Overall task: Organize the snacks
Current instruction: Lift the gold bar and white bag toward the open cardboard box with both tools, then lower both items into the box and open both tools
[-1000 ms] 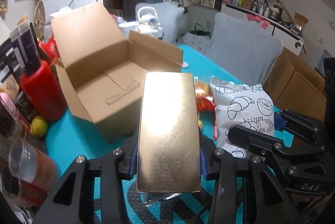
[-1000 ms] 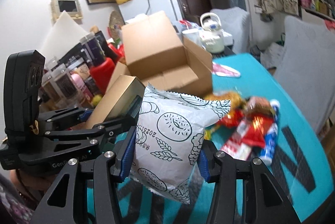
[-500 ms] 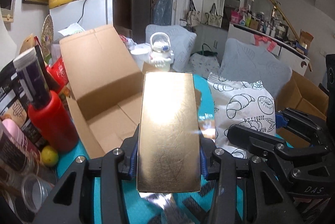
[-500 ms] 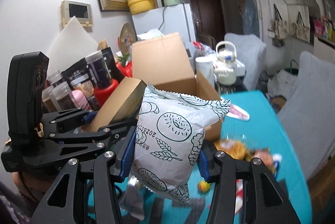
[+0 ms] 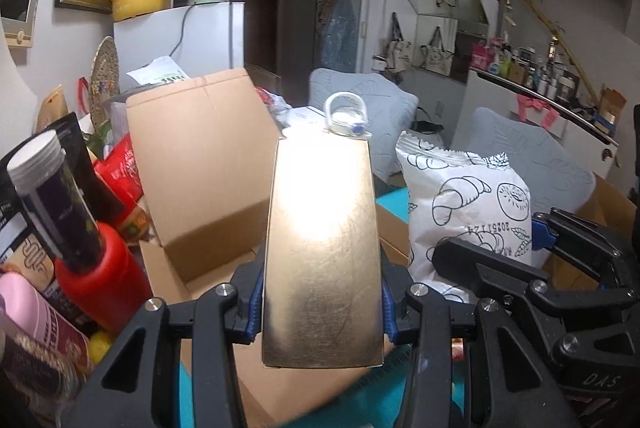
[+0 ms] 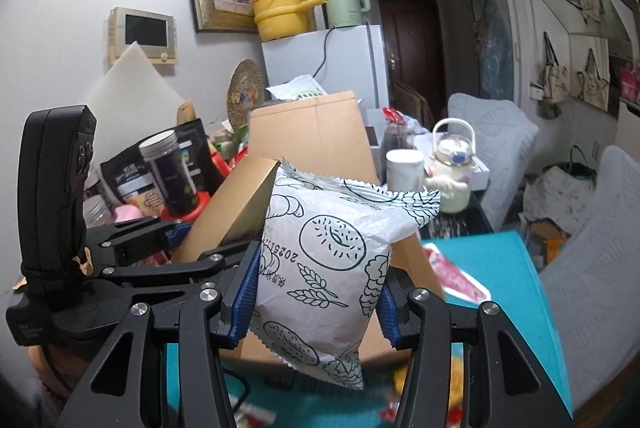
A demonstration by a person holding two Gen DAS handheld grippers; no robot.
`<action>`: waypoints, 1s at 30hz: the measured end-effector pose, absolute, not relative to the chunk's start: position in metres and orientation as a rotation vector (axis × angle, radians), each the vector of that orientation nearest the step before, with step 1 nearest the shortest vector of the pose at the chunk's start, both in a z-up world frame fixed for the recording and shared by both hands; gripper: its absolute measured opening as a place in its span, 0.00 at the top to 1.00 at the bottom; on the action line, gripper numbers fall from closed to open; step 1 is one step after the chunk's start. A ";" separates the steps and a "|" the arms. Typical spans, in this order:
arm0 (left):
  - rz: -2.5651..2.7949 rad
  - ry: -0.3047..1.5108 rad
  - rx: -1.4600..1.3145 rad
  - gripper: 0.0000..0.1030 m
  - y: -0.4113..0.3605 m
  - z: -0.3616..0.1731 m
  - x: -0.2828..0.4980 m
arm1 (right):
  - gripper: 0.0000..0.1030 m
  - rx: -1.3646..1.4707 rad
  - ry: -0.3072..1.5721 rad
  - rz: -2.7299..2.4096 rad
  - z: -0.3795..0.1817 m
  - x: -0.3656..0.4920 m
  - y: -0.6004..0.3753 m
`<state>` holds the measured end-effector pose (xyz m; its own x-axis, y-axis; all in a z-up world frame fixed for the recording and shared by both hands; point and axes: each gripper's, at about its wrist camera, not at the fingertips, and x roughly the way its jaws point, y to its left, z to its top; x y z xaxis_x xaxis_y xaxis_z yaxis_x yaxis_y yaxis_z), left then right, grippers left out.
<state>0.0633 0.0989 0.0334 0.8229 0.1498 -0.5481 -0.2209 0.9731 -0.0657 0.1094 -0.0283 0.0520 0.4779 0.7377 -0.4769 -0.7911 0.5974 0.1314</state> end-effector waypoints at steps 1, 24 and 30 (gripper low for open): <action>0.206 0.570 -0.132 0.57 0.104 0.033 0.068 | 0.51 -0.116 0.526 0.938 0.052 0.114 -0.024; 0.352 0.775 -0.139 0.57 0.172 -0.031 0.156 | 0.51 -0.149 0.691 0.983 -0.010 0.211 0.054; 0.375 0.861 -0.154 0.57 0.179 -0.051 0.167 | 0.51 -0.175 0.774 0.968 -0.029 0.218 0.066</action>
